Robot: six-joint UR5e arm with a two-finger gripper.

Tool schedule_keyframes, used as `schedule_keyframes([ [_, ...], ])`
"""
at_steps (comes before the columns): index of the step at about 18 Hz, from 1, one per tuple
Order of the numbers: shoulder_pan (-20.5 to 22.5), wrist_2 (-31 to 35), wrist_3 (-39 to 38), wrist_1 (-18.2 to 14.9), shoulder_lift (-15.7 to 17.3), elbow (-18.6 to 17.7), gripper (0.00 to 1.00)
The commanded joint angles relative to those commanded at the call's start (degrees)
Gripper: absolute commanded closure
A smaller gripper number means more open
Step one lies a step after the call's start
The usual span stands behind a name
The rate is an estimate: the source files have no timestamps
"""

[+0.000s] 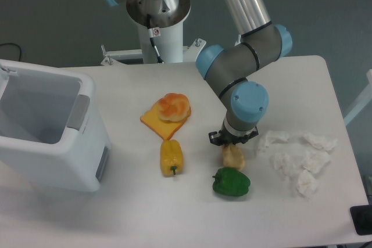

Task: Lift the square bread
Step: 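Close the gripper on the pale bread roll, then lift the bread roll and carry it toward the tissue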

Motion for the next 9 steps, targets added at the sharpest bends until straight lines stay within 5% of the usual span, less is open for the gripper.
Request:
schedule_keyframes([
  [6,-0.6,-0.5,12.0,0.4,0.0,8.8,0.87],
  [9,0.6,-3.2,17.5,0.3,-1.5,9.6,0.87],
])
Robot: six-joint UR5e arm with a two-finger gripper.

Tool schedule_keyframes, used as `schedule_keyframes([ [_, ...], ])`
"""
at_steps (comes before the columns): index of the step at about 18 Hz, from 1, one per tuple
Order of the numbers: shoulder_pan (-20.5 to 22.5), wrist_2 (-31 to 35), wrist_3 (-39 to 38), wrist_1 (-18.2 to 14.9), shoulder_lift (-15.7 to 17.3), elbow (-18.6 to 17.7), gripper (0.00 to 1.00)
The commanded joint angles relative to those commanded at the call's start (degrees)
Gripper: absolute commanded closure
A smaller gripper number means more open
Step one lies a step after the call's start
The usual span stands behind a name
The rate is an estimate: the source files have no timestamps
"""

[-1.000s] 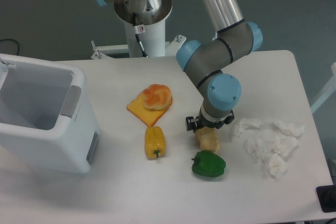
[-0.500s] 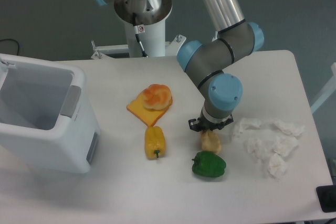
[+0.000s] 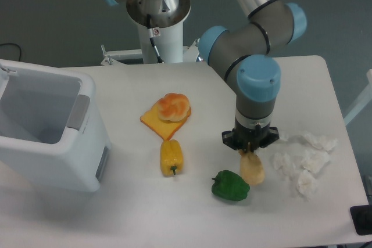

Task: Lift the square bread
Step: 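Lift the bread roll and carry it toward the tissue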

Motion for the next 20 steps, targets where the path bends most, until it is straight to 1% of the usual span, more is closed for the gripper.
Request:
schedule_keyframes([
  [1,0.3,-0.5,3.0,0.0,-1.0,0.0,0.87],
  [3,1.4,-1.8,7.8,-0.2,-1.5,-0.2,0.87],
  [6,1.7,-2.7,8.5,-0.3,-1.6,0.0,0.87],
  [10,1.8,-2.6,10.2,-0.8,-1.9,0.3,0.87],
  [14,1.8,-2.3,10.4,-1.0,-2.0,0.7,0.88],
  [18,1.9,-2.3,11.2,-3.6,-1.9,1.8,0.9],
  [20,1.7,-2.4,11.3,-4.0,-1.7,2.2,0.9],
])
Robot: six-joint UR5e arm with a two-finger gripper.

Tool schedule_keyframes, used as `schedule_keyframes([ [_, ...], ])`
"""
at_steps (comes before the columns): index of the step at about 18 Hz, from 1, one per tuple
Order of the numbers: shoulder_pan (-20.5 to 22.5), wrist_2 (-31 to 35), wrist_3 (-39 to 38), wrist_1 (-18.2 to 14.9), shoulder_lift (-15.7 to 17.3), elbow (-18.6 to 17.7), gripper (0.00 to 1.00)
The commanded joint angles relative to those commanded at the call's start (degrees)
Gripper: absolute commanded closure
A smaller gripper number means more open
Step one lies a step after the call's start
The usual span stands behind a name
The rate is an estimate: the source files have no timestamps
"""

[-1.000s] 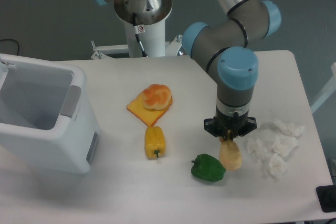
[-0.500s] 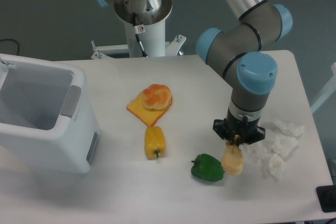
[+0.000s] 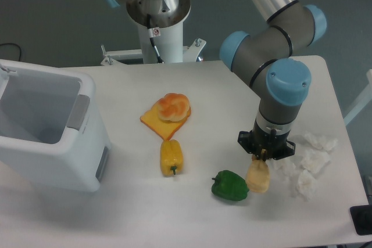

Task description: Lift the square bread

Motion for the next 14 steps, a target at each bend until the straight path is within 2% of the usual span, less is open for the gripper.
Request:
schedule_keyframes([
  [4,-0.9,-0.5,-0.1,-0.3,1.2,0.0,0.9],
  [9,-1.4,-3.6,-1.1,-2.9,3.4,-0.1,0.9],
  [14,-4.0,-4.5,-4.3,-5.4,6.4,-0.4,0.9],
])
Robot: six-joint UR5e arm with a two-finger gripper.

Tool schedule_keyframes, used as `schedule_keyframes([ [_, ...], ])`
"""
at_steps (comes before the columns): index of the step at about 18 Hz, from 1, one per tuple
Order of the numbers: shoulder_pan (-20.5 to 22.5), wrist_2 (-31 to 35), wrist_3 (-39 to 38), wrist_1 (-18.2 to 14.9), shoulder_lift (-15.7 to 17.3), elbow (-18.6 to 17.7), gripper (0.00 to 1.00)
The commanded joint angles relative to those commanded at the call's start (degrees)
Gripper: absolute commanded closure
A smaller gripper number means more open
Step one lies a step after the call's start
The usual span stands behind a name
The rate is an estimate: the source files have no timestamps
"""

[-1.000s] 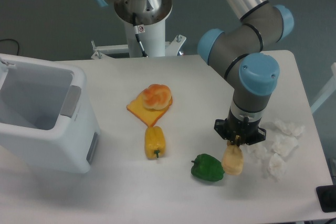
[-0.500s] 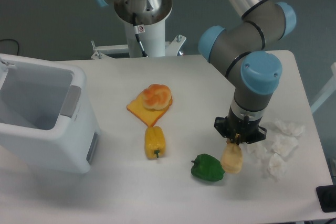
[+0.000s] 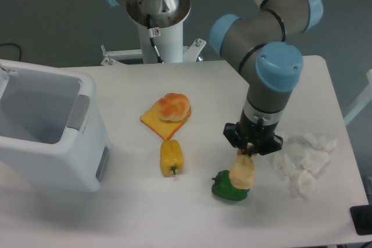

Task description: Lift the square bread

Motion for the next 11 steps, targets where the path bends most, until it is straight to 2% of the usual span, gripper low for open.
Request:
schedule_keyframes([
  [4,-3.2,-1.5,-3.6,-1.3,3.0,-0.4,0.9],
  [6,-4.0,-1.2,-3.1,-1.3,3.3,-0.5,0.9],
  [8,-3.6,-0.2,-0.6,-1.2,3.3,-0.5,0.9],
  [11,-3.4,7.9,7.5,-1.3,2.6,-0.2,0.88],
])
